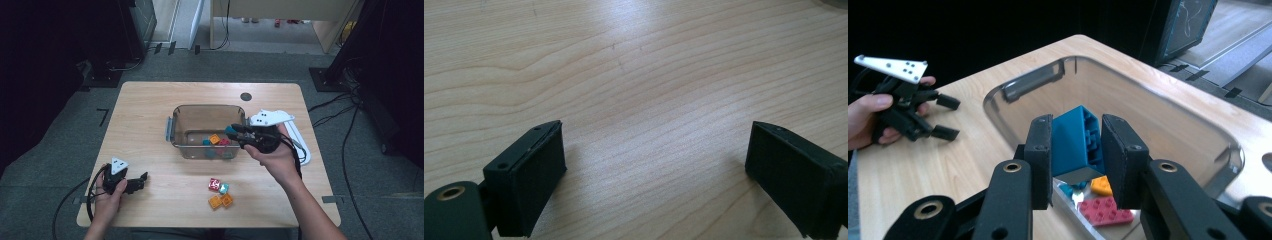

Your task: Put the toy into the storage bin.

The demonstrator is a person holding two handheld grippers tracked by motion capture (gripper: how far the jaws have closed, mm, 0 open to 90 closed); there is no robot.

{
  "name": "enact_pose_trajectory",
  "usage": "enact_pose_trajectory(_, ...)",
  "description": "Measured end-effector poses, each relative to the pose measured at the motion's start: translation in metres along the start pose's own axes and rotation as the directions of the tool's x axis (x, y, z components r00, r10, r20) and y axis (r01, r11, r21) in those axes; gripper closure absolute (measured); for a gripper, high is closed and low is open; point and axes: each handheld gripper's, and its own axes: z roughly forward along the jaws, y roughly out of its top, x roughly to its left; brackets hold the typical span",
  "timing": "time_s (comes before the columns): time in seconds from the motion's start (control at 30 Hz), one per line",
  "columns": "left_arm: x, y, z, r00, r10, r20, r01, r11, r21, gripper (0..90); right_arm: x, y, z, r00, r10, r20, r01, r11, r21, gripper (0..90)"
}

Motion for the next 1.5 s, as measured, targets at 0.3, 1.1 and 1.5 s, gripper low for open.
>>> enact_pose_trajectory(0.3,0.0,0.0,0.0,1.0,0.001,-0.001,-0.001,1.0,0.0,9.1,-0.015,0.021,0.026,0.9999,0.007,0.015,-0.007,1.0,0.024,67.9)
enact_pose_trajectory(1.1,0.0,0.0,0.0,1.0,0.001,0.001,-0.001,1.0,0.001,9.1,-0.039,0.025,0.099,0.9981,0.045,0.043,-0.053,0.976,0.212,67.9)
enact_pose_trajectory(1.5,0.0,0.0,0.0,1.0,0.002,0.002,-0.002,1.0,0.002,9.1,-0.046,0.016,0.118,0.9919,0.102,0.076,-0.123,0.923,0.365,67.8)
